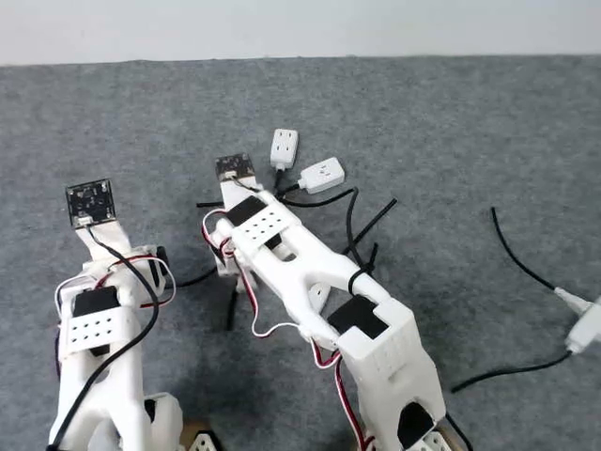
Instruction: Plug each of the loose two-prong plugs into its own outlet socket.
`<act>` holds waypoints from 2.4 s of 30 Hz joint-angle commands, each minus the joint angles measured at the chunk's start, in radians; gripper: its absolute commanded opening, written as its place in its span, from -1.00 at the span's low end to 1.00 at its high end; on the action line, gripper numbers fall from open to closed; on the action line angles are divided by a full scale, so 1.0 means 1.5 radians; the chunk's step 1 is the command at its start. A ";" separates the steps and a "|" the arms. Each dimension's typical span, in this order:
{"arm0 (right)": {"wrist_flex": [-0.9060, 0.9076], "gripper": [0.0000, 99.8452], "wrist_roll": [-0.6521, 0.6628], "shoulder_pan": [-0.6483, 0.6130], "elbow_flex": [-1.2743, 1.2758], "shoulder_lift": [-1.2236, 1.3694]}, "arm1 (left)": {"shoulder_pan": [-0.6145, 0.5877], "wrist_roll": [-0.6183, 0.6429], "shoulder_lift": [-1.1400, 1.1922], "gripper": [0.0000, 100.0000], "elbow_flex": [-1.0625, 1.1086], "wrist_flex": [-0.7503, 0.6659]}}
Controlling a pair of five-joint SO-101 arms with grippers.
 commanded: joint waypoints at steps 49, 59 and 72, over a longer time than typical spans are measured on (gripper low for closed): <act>-0.114 -0.98 0.231 0.052 0.555 -0.779 | 0.352 -0.458 0.226 -0.97 -0.153 0.230; -0.110 -0.98 0.222 0.096 0.553 -0.779 | 0.352 -0.404 0.203 -0.97 -0.135 0.204; -0.068 -0.98 0.221 0.421 0.593 -0.884 | 0.488 -0.293 0.194 -0.55 -0.151 0.192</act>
